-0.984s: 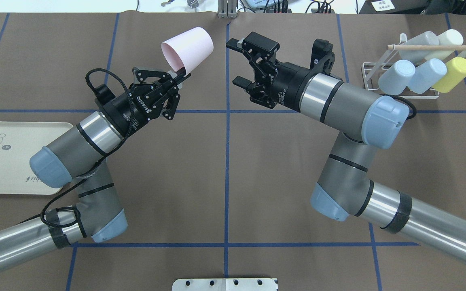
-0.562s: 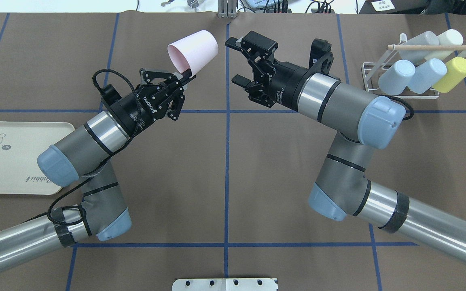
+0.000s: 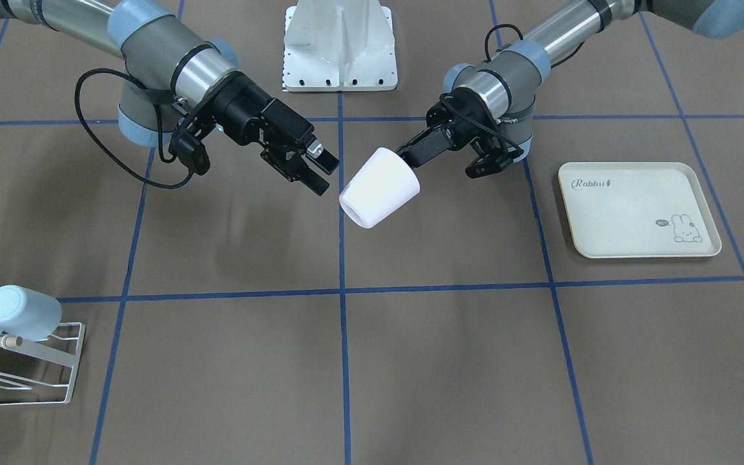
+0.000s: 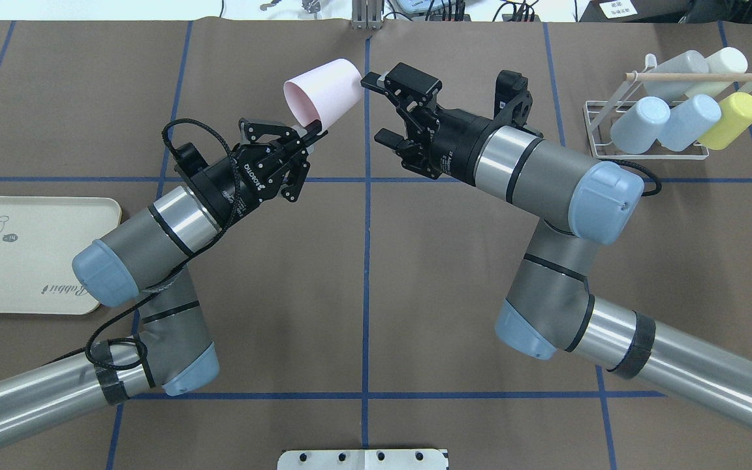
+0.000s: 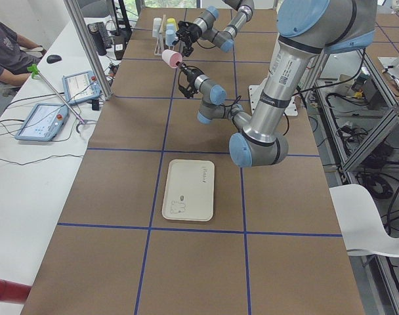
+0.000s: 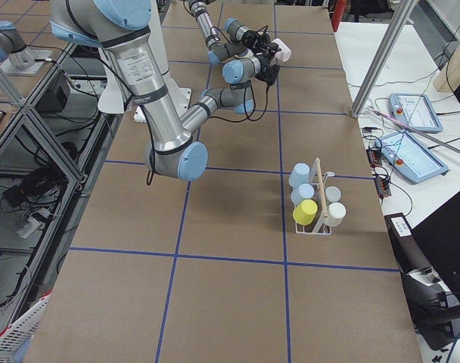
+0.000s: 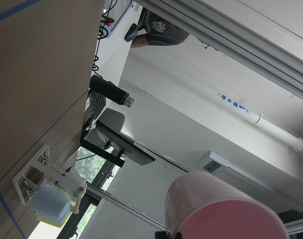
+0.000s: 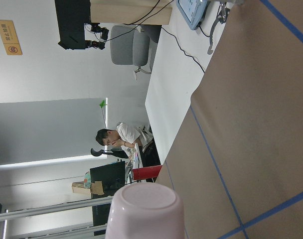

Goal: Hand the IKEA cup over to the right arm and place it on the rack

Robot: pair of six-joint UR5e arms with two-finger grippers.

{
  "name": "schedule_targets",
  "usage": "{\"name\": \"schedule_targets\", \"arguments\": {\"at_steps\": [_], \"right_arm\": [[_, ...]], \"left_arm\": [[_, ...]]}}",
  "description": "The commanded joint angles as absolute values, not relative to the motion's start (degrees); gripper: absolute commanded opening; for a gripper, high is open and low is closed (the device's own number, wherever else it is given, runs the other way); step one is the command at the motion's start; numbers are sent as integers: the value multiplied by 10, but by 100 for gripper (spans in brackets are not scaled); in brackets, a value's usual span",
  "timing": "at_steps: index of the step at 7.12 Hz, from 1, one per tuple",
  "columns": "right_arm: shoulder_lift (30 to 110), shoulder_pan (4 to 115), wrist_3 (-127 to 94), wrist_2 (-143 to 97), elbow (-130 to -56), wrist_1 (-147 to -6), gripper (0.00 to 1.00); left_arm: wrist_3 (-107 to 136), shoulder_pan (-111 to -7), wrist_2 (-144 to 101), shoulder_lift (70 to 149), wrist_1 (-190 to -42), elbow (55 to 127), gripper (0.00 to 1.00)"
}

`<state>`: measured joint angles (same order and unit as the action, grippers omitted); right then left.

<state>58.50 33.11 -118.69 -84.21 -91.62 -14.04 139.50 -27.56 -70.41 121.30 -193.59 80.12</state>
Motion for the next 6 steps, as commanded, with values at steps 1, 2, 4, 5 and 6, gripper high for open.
{"name": "schedule_targets", "arguments": {"at_steps": [1,2,4,5,6], "right_arm": [[584,330,-1186,-842,-916,-140,100],[584,331,-1187,-841,-916,-140,100],[583,330,-1187,-841,-917,-141,100],[583,331,-1187,-841,-916,-141,100],[583,330,-1187,-841,-916,-140,100]], "left_arm": [[1395,-267,-703,1229,-1932,789,0],[1395,-264,-702,1235,-1931,790,0],[1395,-264,-702,1238,-1931,790,0],[1396,-263,-702,1238,-1931,790,0],[1396,-257,-701,1238,-1930,789,0]]}}
